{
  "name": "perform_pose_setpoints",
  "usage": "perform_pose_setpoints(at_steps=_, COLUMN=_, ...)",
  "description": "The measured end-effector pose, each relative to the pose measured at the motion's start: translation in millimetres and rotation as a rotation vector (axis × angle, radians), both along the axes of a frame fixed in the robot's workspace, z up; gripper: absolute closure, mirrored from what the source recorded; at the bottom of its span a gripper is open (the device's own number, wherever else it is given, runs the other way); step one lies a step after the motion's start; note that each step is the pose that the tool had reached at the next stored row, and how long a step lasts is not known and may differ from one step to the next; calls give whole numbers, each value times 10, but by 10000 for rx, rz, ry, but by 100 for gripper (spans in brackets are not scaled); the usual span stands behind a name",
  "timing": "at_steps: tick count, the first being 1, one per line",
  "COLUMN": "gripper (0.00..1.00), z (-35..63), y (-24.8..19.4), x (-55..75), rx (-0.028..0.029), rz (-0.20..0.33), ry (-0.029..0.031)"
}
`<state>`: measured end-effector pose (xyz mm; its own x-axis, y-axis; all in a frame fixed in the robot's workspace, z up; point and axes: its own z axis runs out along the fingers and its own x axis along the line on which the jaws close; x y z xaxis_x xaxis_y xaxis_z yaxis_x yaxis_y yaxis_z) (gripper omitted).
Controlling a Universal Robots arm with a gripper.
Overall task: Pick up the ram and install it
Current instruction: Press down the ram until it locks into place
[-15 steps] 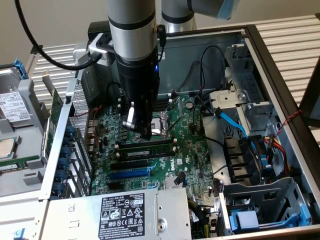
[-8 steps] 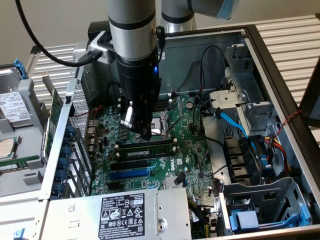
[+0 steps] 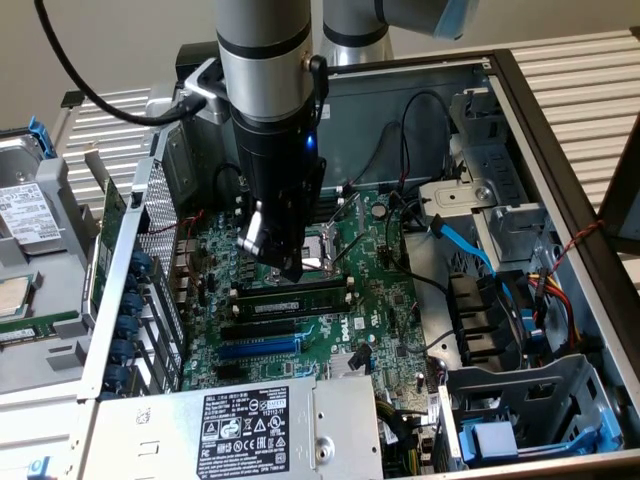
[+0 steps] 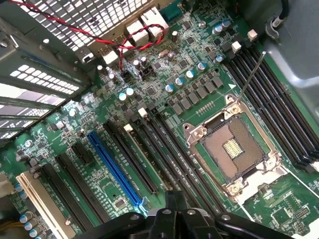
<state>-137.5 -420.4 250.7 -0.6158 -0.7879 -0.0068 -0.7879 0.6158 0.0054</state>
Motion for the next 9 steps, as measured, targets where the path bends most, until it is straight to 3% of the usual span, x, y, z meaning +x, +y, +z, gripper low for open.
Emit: perform_pose_setpoints(at_steps=9, gripper=89, z=0, y=0, x=0, rx=-36, rz=-907, ry=39)
